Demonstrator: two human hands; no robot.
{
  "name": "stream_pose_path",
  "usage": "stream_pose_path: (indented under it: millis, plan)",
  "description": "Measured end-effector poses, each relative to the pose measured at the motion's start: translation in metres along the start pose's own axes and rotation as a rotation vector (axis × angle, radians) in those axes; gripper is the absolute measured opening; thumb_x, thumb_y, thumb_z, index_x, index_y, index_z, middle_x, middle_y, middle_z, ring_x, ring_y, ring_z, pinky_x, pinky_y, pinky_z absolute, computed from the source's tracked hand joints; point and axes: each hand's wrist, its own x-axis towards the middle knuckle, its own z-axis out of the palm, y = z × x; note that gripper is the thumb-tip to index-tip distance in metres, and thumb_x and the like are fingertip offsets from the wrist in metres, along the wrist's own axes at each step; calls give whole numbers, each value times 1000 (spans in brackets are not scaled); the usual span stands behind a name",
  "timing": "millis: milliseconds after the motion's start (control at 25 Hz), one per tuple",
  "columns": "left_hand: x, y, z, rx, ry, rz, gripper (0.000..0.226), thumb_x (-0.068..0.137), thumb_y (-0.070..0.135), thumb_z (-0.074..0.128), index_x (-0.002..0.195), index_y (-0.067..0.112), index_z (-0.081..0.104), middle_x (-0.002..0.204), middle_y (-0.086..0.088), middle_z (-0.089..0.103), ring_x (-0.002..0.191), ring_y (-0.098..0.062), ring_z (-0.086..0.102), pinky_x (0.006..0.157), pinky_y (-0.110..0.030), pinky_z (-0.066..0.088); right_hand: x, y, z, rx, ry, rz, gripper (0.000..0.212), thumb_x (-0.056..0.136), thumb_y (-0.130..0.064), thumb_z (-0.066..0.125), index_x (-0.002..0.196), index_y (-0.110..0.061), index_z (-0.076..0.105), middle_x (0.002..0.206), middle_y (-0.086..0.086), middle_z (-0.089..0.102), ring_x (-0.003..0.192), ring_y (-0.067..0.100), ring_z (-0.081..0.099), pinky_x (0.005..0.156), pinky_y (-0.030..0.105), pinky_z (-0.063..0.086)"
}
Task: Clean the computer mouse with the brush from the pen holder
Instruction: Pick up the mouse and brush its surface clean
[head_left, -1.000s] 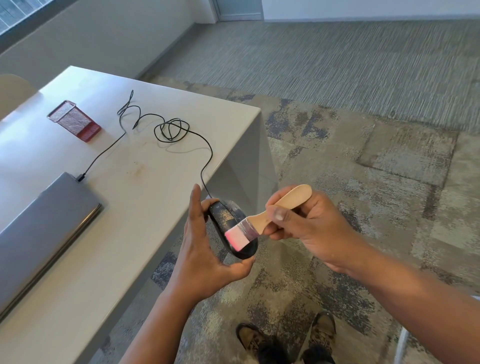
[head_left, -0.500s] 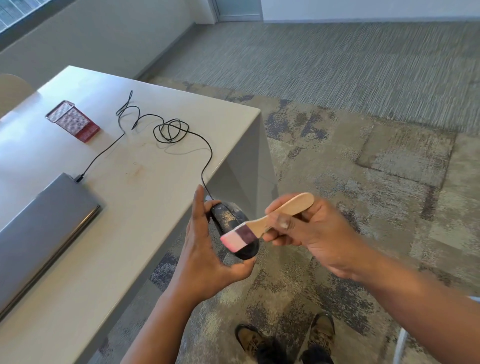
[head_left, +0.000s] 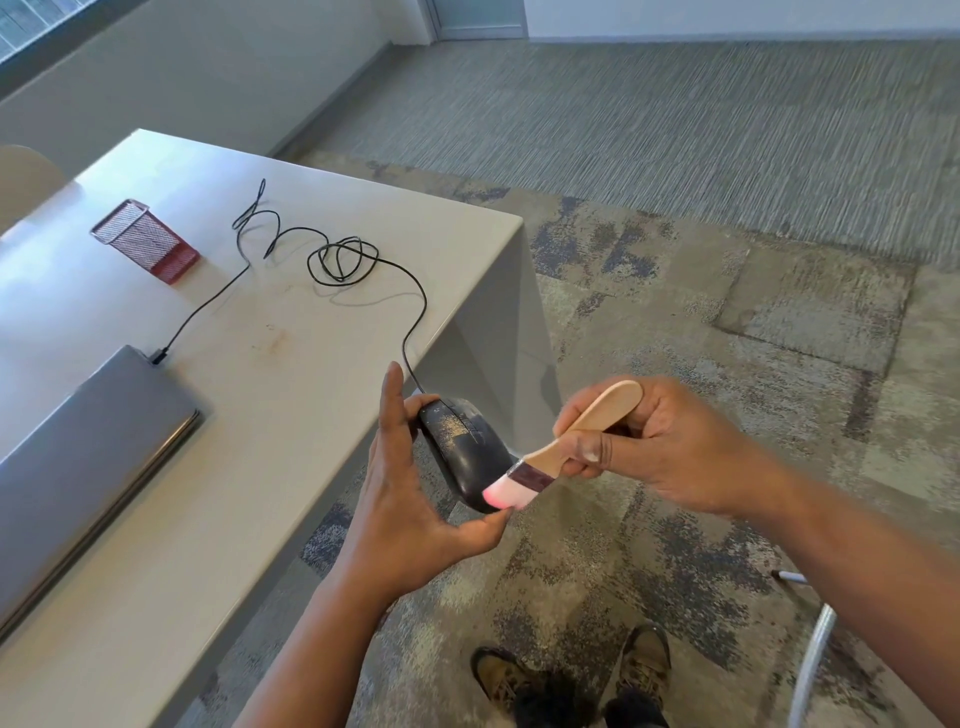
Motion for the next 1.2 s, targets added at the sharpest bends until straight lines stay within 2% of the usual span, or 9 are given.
stream_pose_path:
  millis: [120, 200, 320, 480, 600, 720, 880, 1000, 1200]
  plan:
    - [0, 0, -1, 4, -5, 8, 158, 62, 50, 98, 174, 35, -13, 151, 11, 46, 145, -4, 47, 117, -5, 28, 2, 2, -17, -293, 35, 38, 9, 87, -21, 80, 92, -29, 79, 84, -7, 74, 76, 5, 68, 69, 24, 52]
    - [-1, 0, -1, 10, -13, 23, 158, 62, 50, 98, 174, 35, -13, 152, 11, 44, 147, -7, 46, 118, -6, 27, 2, 5, -22, -341, 148, 42, 8, 83, -26, 82, 89, -32, 80, 80, -10, 69, 68, 5, 62, 65, 26, 49]
    - [-3, -1, 0, 5, -15, 26, 158, 62, 50, 97, 173, 37, -15, 155, 10, 43, 149, -11, 45, 122, -11, 28, 1, 3, -21, 54, 235, -4, 19, 79, -32, 82, 94, -21, 81, 65, 0, 65, 55, 13, 55, 50, 27, 44]
    - [-6, 1, 3, -24, -16, 60, 160, 64, 42, 99, 173, 36, -17, 160, 5, 42, 152, -17, 46, 125, -18, 31, 3, -2, -5, 460, 129, -15, 34, 76, -36, 89, 97, -12, 77, 75, 8, 72, 62, 19, 67, 51, 24, 50]
    - [-7, 1, 7, -30, 1, 110, 160, 66, 39, 98, 171, 38, -22, 160, 3, 44, 150, -22, 49, 125, -27, 36, 6, 0, 13, 462, 50, -36, 21, 81, -25, 85, 92, -10, 74, 75, 9, 69, 65, 18, 65, 54, 25, 51]
    - [-9, 0, 8, -30, 0, 130, 161, 68, 37, 99, 169, 39, -26, 159, -4, 46, 148, -30, 51, 124, -38, 40, 7, 1, 20, 406, 40, -45, 11, 78, -14, 72, 89, -12, 74, 74, 11, 65, 68, 20, 62, 57, 27, 51]
    - [-14, -1, 6, -37, -19, 117, 162, 67, 37, 100, 170, 37, -26, 159, -1, 45, 148, -25, 51, 124, -35, 39, 9, 0, 12, 297, 17, -17, 17, 74, -12, 64, 87, -14, 74, 67, 9, 61, 60, 17, 56, 53, 29, 47]
    - [-15, -2, 6, -38, -32, 112, 164, 67, 36, 101, 170, 34, -26, 159, 0, 45, 149, -25, 50, 125, -33, 38, 13, 1, 11, 282, 67, 1, 16, 78, -8, 62, 88, -15, 73, 65, 7, 62, 56, 18, 55, 50, 28, 46]
    - [-16, -1, 6, -48, -47, 122, 163, 67, 38, 101, 170, 36, -25, 159, -2, 45, 149, -27, 50, 125, -34, 38, 26, 3, 12, 336, 294, -26, 9, 96, -10, 60, 100, -11, 68, 70, 8, 65, 58, 17, 58, 49, 25, 48]
